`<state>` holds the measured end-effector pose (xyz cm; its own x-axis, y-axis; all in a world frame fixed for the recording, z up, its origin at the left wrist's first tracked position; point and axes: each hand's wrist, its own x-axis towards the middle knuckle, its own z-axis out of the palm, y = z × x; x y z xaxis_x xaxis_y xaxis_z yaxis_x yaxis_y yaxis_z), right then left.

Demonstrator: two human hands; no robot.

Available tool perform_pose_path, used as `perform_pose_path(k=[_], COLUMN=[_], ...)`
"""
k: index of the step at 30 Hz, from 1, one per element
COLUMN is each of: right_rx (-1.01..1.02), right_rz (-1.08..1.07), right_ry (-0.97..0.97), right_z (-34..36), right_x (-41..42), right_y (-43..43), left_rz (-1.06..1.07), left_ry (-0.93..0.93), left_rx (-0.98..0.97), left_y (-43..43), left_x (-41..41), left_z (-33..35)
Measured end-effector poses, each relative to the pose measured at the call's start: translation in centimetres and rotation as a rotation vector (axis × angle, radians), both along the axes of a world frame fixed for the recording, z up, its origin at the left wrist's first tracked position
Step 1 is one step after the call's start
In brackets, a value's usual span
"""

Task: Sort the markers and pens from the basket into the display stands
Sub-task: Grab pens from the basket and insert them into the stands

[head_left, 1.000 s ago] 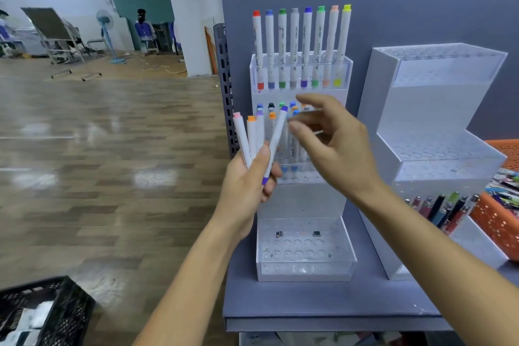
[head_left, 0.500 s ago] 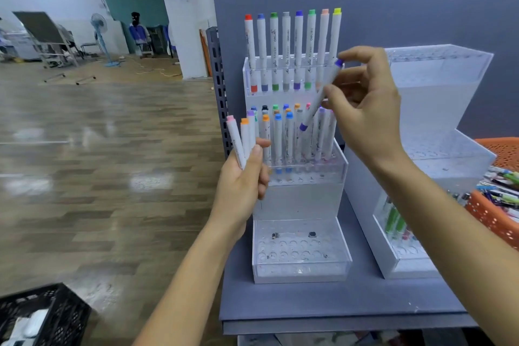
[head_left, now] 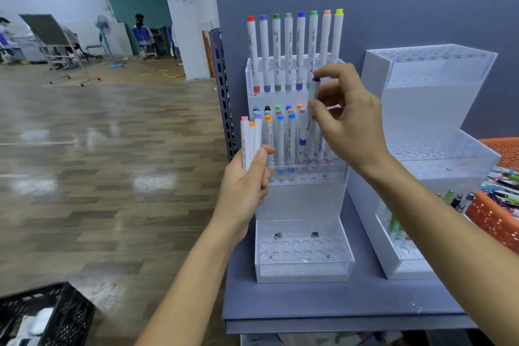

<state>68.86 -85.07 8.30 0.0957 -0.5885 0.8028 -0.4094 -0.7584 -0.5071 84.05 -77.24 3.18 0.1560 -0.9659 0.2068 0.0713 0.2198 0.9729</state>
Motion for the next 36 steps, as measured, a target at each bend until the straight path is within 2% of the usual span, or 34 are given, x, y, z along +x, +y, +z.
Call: perform_pose_path(k=[12,15,17,20,22,24,26,28,30,33,36], right_rx=[0.027,0.004,0.023,0.165,0.266,0.292,0.289,0.244,0.146,0.043,0.009], right_rz=[-0.067,-0.091,-0.073,0.100,0.252,0.330,0.351,0.306,0.194,0.054,-0.028], right_ry=[0.242,0.177,0.069,-0.090,-0.116,-0.124,-0.213,-0.326,-0.361,-0.279,-0.155], right_z=[-2.3,-2.7,-2.7,-2.4,-2.2,-2.0,-1.3,-0.3,0.6,0.6,-0.6], right_x=[0.1,-0.1,-0.1,-0.1,0.2,0.2,0.0,-0.8,-1.8,-2.3,-1.8], right_y=[-0.4,0.0,0.9,2.5,3.4,3.7,3.5,3.0,2.2,1.1,0.5], left_rz=[-0.013,-0.047,-0.080,-0.134,-0.185,-0.224,-0.225,-0.169,-0.077,0.000,-0.011], left_ry=[0.015,0.024,-0.018,-0.076,-0.102,-0.108,-0.097,-0.085,-0.095,-0.091,-0.070], left_rx=[0.031,0.032,-0.001,-0.026,-0.031,-0.021,0.004,0.040,0.062,0.070,0.067], left_y=[0.0,0.0,0.0,0.0,0.0,0.0,0.0,0.0,-0.2,-0.3,-0.2], left_x=[-0.4,-0.7,-0.8,-1.1,-1.4,-1.8,-1.8,-1.6,-1.2,-0.8,-1.0], left_z=[0.3,0.2,0.0,-0.1,-0.1,-0.1,0.0,0.1,0.0,-0.2,-0.1])
